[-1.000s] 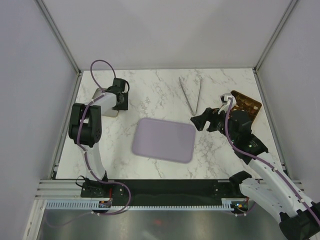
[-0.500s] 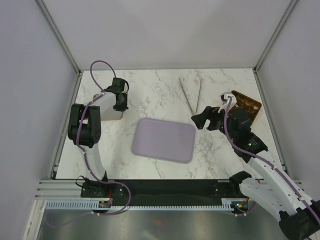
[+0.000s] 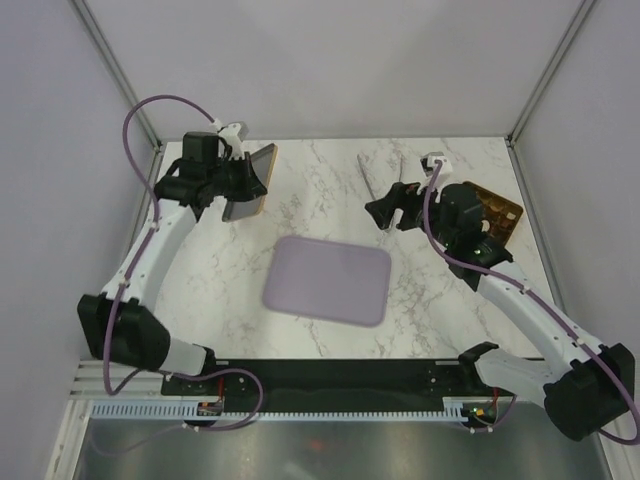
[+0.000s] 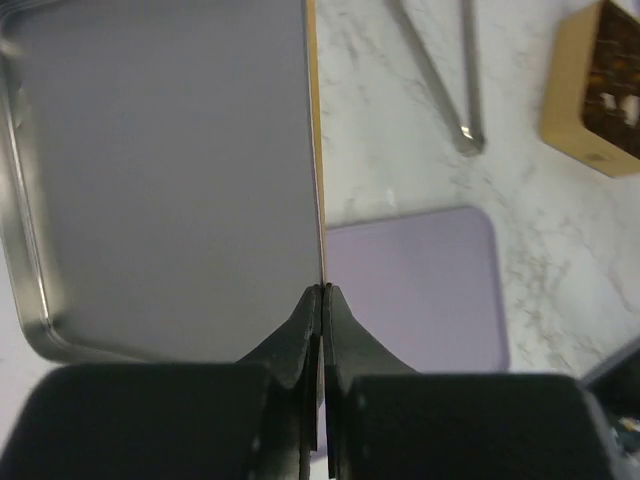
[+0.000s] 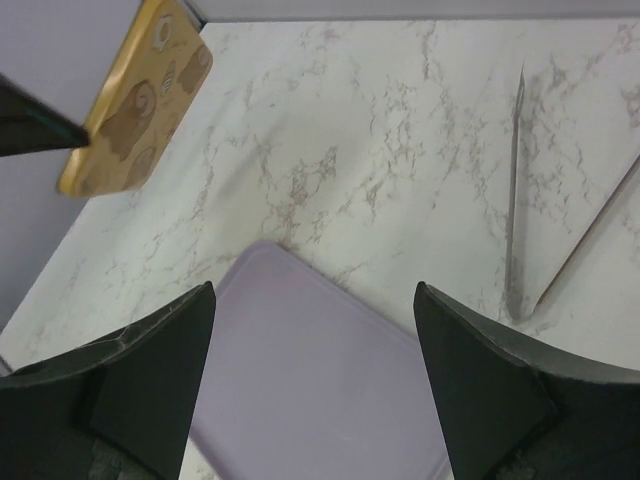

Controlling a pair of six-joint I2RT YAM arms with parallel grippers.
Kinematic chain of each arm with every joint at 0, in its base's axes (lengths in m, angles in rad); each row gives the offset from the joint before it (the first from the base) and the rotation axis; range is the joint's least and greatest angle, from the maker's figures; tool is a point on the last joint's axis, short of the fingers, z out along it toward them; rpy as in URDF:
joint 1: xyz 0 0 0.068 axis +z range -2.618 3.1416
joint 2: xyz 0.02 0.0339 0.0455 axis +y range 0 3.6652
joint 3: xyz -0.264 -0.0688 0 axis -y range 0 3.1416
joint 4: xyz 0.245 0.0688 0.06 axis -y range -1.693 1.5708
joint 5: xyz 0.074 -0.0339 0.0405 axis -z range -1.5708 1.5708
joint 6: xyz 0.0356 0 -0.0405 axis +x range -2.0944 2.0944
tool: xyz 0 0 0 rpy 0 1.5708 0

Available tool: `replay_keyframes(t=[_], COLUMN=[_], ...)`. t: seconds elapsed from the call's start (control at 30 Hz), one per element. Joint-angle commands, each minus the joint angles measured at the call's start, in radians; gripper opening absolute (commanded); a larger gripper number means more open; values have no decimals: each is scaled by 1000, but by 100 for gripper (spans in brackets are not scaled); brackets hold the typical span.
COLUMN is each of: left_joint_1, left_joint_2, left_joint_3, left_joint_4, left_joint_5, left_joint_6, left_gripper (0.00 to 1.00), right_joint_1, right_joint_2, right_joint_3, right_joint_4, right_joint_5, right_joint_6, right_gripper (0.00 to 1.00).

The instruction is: Pack the chocolate

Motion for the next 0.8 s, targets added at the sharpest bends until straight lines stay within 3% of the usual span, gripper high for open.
replay_keyframes(t=[0.0,0.1,0.27,0.47,0.77], left_joint_1=[-4,-9,-12,-20,-24], left_joint_2=[-123,-215,-316,-388,-422], left_joint_3=[-72,-135,-222,-289,-336], left_joint_4=[-45,-48,-56,-73,-82], left_joint_5=[276,385,491,523,538], left_joint_6=[-52,-64,-80,-80,-65], left_gripper=[2,2,2,2,2], right_joint_1=[4,4,30,224,477], right_joint_2=[92,164,214,189,209], right_joint_3=[72,138,230,241,272], right_joint_4=[129,130,118,-44,-54], right_joint_5=[6,15,-114,-161,-60], right_joint_6=[-199,-355,-528,-1110,-1476], right_gripper=[89,91,87,93,92])
